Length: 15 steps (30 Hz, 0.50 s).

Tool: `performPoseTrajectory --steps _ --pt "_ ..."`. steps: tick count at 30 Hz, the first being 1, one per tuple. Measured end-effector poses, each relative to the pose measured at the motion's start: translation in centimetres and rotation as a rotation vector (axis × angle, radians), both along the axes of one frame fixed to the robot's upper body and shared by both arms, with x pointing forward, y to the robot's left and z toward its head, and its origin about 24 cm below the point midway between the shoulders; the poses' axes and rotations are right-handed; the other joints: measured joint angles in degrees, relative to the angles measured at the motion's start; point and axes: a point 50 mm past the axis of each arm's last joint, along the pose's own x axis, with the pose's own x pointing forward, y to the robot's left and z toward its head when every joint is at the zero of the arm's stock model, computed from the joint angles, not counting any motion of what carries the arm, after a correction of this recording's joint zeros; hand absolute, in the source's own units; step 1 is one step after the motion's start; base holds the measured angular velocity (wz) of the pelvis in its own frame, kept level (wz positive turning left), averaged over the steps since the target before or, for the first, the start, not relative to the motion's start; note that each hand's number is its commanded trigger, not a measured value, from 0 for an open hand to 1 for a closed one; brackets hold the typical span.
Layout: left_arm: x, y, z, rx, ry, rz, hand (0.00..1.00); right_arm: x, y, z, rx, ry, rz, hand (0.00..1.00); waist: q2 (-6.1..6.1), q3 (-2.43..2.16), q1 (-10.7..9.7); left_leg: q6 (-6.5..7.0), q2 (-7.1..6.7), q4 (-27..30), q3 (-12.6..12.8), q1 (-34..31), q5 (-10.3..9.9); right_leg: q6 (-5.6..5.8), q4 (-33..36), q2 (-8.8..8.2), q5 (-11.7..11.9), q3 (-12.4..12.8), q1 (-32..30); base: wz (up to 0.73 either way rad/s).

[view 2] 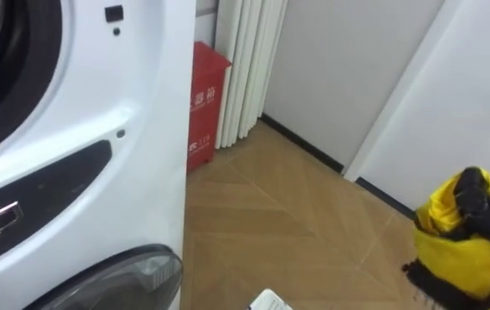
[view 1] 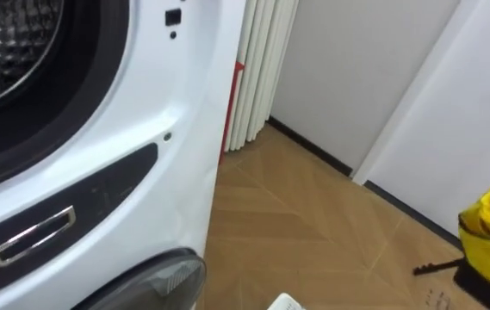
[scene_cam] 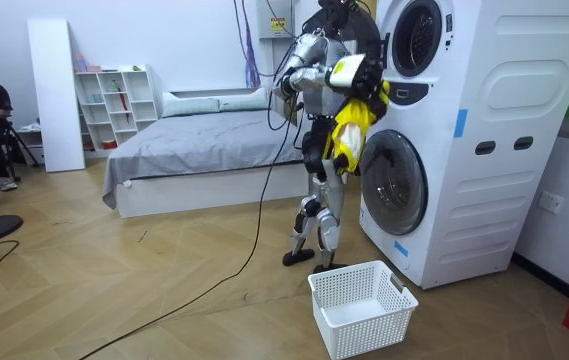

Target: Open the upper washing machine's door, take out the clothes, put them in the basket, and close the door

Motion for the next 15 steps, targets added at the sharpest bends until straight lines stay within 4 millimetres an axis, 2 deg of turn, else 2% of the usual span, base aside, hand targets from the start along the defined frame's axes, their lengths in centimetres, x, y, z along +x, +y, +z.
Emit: performPoseTrajectory --steps 1,2,3,4,6,7,8,9,11,12,15 --pt "0.3 -0.2 -0.1 -0.006 0.0 -0.01 0.0 0.1 -0.2 -0.7 0.018 0.022 -0.008 1.0 0.36 0.06 0.15 0.08 -0.02 0.07 -0.05 -0.22 -0.04 0.01 0.0 -0.08 0.0 -0.1 -0.23 0.0" --pt "0.8 -0.6 -0.2 -0.017 -0.003 -0.029 0.0 0.1 -0.5 -2.1 0.05 0.073 -0.024 1.0 1.28 -0.16 1.0 0.21 -0.11 0.23 -0.15 -1.02 -0.12 0.12 0.2 -0.16 0.05 -0.12 -1.19 -0.05" --pt "1.6 -0.8 -0.2 -0.023 -0.017 -0.042 0.0 0.1 -0.6 -3.6 0.082 0.124 -0.03 1.0 1.79 -0.04 1.48 0.37 -0.3 0.7 -0.2 -1.88 -0.21 0.25 0.81 -0.21 -0.02 -0.05 -2.24 -0.05" --pt "1.8 -0.9 -0.2 -0.025 -0.022 -0.048 0.0 0.2 -0.5 -4.2 0.095 0.146 -0.029 1.0 2.09 0.15 1.58 0.41 -0.58 0.96 -0.25 -2.31 -0.23 0.29 0.95 -0.28 -0.04 0.01 -2.61 -0.07" --pt "2.3 -1.4 -0.4 -0.034 -0.015 -0.096 0.0 0.7 -0.2 -6.4 0.156 0.208 -0.025 1.0 4.54 0.73 2.26 0.5 -0.92 1.32 -1.05 -4.04 -0.18 0.51 1.03 -0.55 0.0 0.28 -3.98 -0.05" --pt "2.3 -1.5 -0.4 -0.035 -0.011 -0.107 0.0 0.8 -0.2 -7.1 0.176 0.227 -0.03 1.0 5.02 0.66 2.16 0.57 -0.97 1.6 -1.47 -4.56 -0.14 0.57 1.08 -0.64 -0.03 0.34 -4.32 0.0" --pt "2.5 -1.7 -0.5 -0.037 -0.009 -0.124 0.0 1.0 -0.1 -8.5 0.204 0.276 -0.043 1.0 5.8 0.49 2.27 0.73 -1.18 2.01 -3.4 -5.46 -0.04 0.67 1.73 -0.74 -0.19 0.4 -5.21 0.05" --pt "2.9 -1.8 -0.5 -0.044 -0.019 -0.125 0.0 1.2 0.1 -9.6 0.226 0.313 -0.046 1.0 6.48 0.56 2.53 1.01 -1.59 1.92 -5.12 -6.19 0.12 0.69 2.61 -0.87 -0.54 0.18 -6.18 0.06" --pt "3.5 -2.2 -0.5 -0.062 -0.044 -0.121 0.0 1.6 0.4 -10.5 0.252 0.342 -0.043 1.0 7.38 0.49 2.9 1.57 -2.12 1.97 -7.48 -7.35 0.45 0.88 3.17 -1.14 -0.89 0.33 -7.33 0.12" --pt "3.8 -2.6 -0.6 -0.076 -0.048 -0.137 0.0 1.9 0.6 -11.1 0.272 0.351 -0.046 1.0 7.9 0.23 2.85 1.83 -2.38 2.0 -8.77 -8.18 0.6 1.01 3.46 -1.32 -0.88 0.37 -8.08 0.18" --pt "4.7 -3.0 -0.5 -0.098 -0.075 -0.166 0.0 3.0 1.5 -12.0 0.303 0.358 -0.04 1.0 8.23 0.12 3.03 2.7 -3.27 2.03 -10.18 -10.3 1.08 1.34 4.87 -2.02 -0.82 0.05 -10.47 0.16"
